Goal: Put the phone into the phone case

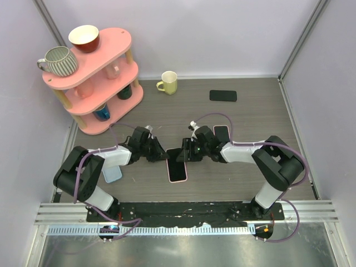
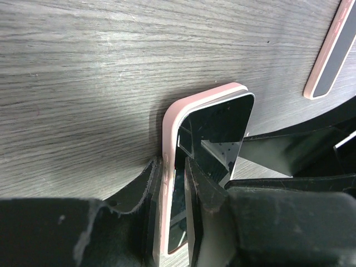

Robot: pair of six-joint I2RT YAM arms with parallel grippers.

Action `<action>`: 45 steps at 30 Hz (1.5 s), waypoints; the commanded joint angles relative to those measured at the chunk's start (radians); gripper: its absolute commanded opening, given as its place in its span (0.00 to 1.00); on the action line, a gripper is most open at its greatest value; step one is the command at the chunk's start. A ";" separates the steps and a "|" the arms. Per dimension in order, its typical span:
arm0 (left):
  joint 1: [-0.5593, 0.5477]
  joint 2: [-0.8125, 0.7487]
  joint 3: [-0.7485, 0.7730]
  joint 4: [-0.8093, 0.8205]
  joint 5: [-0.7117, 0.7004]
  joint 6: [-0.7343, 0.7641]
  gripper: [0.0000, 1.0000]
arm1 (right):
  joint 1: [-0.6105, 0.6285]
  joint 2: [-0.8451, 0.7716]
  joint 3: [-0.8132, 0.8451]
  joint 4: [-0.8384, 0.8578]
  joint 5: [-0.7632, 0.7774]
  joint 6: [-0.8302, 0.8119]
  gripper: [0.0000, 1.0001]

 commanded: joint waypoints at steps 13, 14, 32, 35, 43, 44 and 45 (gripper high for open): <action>-0.032 0.025 -0.092 0.159 0.118 -0.102 0.17 | -0.035 0.094 -0.100 0.606 -0.293 0.370 0.56; -0.032 0.025 -0.095 0.163 0.120 -0.104 0.17 | -0.040 0.099 -0.111 0.631 -0.293 0.396 0.56; -0.032 -0.018 -0.101 0.085 0.083 -0.072 0.18 | -0.073 0.025 -0.081 0.327 -0.045 0.249 0.56; -0.032 -0.036 -0.094 0.039 0.071 -0.064 0.20 | -0.073 0.011 -0.076 0.295 -0.014 0.238 0.56; -0.032 -0.101 -0.086 -0.061 0.031 -0.032 0.35 | -0.073 -0.024 -0.061 0.186 0.032 0.182 0.56; -0.032 -0.117 -0.086 -0.070 0.026 -0.027 0.39 | -0.073 -0.022 -0.062 0.183 0.024 0.182 0.56; -0.032 -0.125 -0.086 -0.070 0.020 -0.022 0.40 | -0.073 -0.021 -0.062 0.178 0.020 0.182 0.56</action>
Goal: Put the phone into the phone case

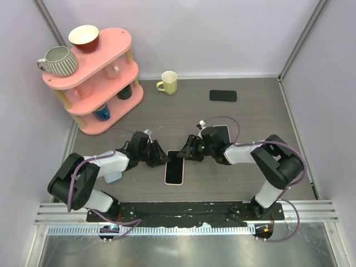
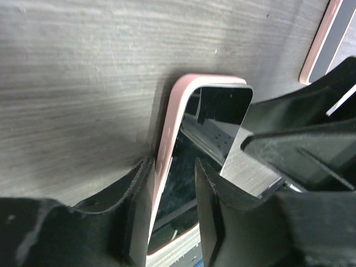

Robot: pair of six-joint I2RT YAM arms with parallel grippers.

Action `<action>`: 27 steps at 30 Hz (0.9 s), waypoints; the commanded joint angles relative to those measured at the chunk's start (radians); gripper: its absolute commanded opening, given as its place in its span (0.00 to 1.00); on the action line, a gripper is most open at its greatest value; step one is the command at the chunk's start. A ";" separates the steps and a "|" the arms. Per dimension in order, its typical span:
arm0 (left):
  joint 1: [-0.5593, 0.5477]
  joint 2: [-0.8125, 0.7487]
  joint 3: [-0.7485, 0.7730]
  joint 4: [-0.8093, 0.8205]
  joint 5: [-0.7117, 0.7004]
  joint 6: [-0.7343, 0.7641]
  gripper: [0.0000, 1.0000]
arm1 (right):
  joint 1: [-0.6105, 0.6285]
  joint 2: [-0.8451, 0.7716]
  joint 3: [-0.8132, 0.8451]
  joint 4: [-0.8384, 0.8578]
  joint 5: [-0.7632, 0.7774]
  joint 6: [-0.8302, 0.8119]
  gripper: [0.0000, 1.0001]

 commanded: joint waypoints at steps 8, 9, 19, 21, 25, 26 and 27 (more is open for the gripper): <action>-0.014 -0.080 -0.006 -0.181 0.011 0.051 0.44 | -0.001 -0.029 0.008 -0.032 0.070 -0.060 0.52; -0.014 -0.083 -0.009 -0.181 0.010 0.051 0.44 | -0.001 -0.023 0.011 -0.034 0.070 -0.063 0.51; -0.014 -0.037 -0.027 -0.138 0.017 0.049 0.39 | 0.000 0.091 0.027 0.017 0.058 -0.057 0.39; -0.014 -0.030 -0.027 -0.129 0.020 0.049 0.36 | -0.001 0.104 0.021 0.024 0.059 -0.054 0.34; -0.014 -0.013 -0.027 -0.129 0.025 0.046 0.34 | -0.001 0.120 0.002 0.044 0.065 -0.050 0.25; -0.014 -0.008 -0.027 -0.106 0.025 0.046 0.33 | -0.001 0.121 0.001 0.046 0.065 -0.048 0.24; -0.014 -0.004 -0.027 -0.105 0.026 0.045 0.33 | -0.001 0.126 -0.001 0.050 0.064 -0.048 0.21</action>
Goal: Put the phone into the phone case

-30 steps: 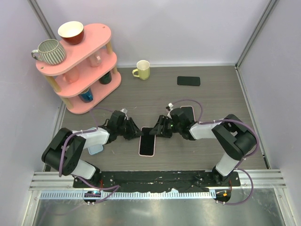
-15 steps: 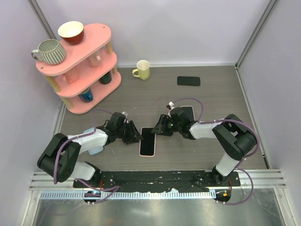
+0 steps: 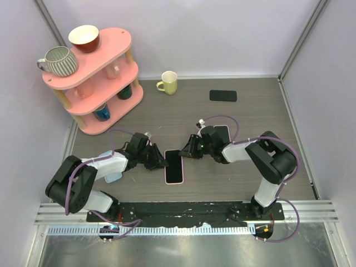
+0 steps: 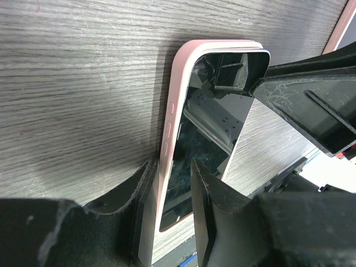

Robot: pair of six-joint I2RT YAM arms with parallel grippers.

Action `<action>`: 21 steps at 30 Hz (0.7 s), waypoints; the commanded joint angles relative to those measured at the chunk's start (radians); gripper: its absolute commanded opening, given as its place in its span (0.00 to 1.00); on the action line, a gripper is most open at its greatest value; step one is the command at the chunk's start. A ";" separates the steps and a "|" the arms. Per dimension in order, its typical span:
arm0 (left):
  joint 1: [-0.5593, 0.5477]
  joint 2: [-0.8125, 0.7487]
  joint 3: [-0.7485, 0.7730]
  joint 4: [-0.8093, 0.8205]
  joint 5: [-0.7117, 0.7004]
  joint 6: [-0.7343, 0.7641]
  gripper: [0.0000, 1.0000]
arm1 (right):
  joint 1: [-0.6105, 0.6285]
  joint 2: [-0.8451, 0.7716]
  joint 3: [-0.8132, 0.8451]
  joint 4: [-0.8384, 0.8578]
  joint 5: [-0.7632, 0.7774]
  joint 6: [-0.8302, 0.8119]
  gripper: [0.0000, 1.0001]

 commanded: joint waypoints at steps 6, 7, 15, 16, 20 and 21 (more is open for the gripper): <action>-0.006 0.047 -0.024 0.021 0.002 0.018 0.33 | 0.006 0.066 -0.041 0.002 0.049 -0.011 0.13; -0.006 0.048 -0.026 0.023 0.002 0.018 0.33 | 0.006 0.068 -0.042 0.005 0.049 -0.011 0.12; -0.006 0.056 -0.026 0.029 0.007 0.017 0.32 | 0.006 0.059 -0.039 0.010 0.020 -0.010 0.14; -0.006 0.056 -0.024 0.029 0.007 0.017 0.32 | 0.006 0.052 -0.038 0.013 0.010 -0.002 0.19; -0.006 0.047 -0.023 0.023 0.007 0.014 0.32 | 0.006 -0.007 -0.039 0.003 -0.020 0.006 0.41; -0.006 0.050 -0.023 0.023 0.007 0.014 0.31 | 0.006 -0.020 -0.039 -0.008 -0.025 -0.002 0.43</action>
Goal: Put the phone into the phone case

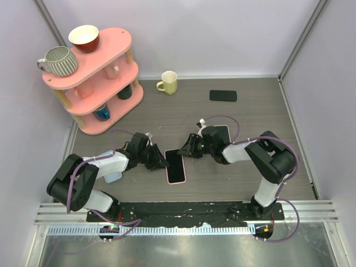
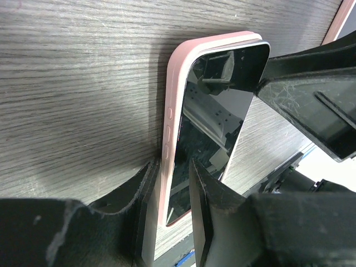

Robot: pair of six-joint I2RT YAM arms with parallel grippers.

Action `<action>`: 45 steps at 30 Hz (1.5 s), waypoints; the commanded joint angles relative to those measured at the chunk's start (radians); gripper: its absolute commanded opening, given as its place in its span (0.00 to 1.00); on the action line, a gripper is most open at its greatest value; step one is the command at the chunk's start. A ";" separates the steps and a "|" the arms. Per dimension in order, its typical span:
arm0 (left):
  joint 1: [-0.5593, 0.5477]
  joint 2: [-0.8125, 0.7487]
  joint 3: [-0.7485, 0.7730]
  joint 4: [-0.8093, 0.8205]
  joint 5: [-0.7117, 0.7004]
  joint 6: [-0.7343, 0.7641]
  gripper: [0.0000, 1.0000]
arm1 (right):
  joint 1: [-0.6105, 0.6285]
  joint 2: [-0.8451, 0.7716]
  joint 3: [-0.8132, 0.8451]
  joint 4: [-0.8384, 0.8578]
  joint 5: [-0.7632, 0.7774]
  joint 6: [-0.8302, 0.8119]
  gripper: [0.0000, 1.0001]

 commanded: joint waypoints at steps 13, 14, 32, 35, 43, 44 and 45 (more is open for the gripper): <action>-0.011 0.098 -0.077 0.166 0.076 -0.081 0.14 | 0.080 -0.173 -0.088 -0.244 0.096 -0.107 0.56; -0.011 0.109 -0.084 0.188 0.087 -0.107 0.14 | 0.084 -0.158 -0.089 -0.230 0.085 -0.104 0.56; -0.011 0.135 -0.087 0.240 0.118 -0.106 0.13 | 0.058 -0.066 -0.177 0.397 -0.256 0.264 0.56; -0.011 0.122 -0.086 0.225 0.111 -0.095 0.13 | 0.055 -0.083 -0.186 0.276 -0.202 0.186 0.52; -0.011 0.019 -0.034 0.090 0.075 -0.038 0.22 | 0.051 -0.163 -0.155 -0.012 -0.128 -0.081 0.06; -0.011 -0.005 -0.018 0.059 0.066 -0.022 0.24 | 0.048 -0.166 -0.155 -0.012 -0.133 -0.098 0.03; -0.011 -0.027 0.001 -0.017 0.035 0.009 0.28 | 0.046 -0.169 -0.154 -0.012 -0.139 -0.112 0.01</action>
